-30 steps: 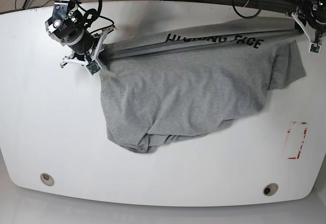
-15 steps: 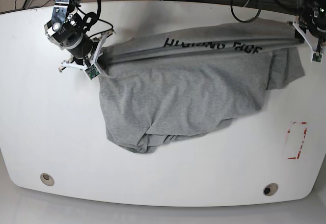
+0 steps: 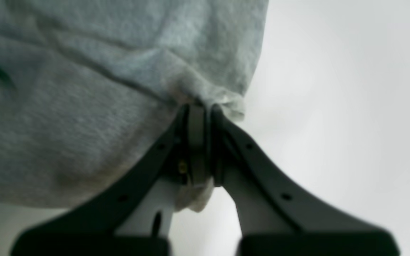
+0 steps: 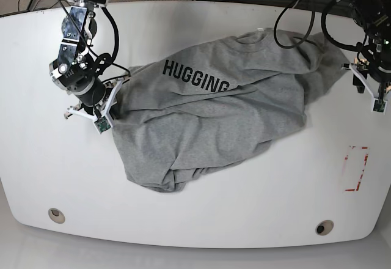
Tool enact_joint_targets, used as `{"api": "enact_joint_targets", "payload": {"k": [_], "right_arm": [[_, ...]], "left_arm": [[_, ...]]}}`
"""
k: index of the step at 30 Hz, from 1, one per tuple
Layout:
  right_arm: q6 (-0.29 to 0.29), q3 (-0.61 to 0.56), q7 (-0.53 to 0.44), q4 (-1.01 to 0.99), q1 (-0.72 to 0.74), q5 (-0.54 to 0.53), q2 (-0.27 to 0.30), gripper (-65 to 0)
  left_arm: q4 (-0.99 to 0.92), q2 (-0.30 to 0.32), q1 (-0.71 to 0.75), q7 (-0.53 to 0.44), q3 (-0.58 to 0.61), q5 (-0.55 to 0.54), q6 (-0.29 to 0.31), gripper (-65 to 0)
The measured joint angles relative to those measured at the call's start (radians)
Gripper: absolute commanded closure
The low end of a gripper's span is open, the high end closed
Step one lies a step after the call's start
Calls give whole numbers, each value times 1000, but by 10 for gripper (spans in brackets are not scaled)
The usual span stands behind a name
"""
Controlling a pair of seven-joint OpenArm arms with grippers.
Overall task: Fold the T-shirt properly
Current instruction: 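Open both grippers and release the shirt, raising the grippers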
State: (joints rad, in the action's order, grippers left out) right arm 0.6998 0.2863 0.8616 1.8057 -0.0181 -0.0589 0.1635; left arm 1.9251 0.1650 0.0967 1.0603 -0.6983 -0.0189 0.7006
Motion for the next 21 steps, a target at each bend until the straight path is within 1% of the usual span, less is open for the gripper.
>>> {"api": "enact_joint_targets", "payload": {"k": [1, 3, 4, 5, 7, 8, 9, 12, 14, 16, 21], "right_arm": [[0, 0, -1, -15, 13, 1, 0, -67], [0, 0, -1, -40, 35, 3, 1, -136], [0, 0, 0, -51, 43, 3, 1, -182], [0, 0, -2, -65, 53, 3, 0, -220], [0, 0, -1, -87, 68, 2, 0, -312], [0, 0, -1, -100, 76, 4, 0, -347], [0, 0, 1, -108, 82, 3, 0, -403], [0, 0, -6, -127, 100, 3, 0, -512], [0, 0, -19, -129, 105, 3, 0, -569], [0, -1, -29, -124, 108, 2, 0, -599], [0, 2, -12, -18, 79, 0, 0, -604]], "left_arm": [[-5, 1, -7, 2, 10, 17, 0, -318], [-17, 3, -21, 12, 29, 42, 0, -358], [-22, 3, -28, 14, 34, 51, 0, -376], [-29, 3, -37, 16, 41, 52, 0, -385], [-39, 3, -51, 14, 48, 51, 0, -388], [-45, 2, -62, 13, 50, 48, 0, -388], [-48, 2, -70, 12, 51, 47, 0, -388], [-52, 2, -94, 13, 51, 48, 0, -388], [-52, 3, -106, 13, 51, 49, 0, -388], [-53, 2, -117, 13, 53, 49, 0, -388], [-53, 5, -139, 13, 81, 51, 0, -388]]}}
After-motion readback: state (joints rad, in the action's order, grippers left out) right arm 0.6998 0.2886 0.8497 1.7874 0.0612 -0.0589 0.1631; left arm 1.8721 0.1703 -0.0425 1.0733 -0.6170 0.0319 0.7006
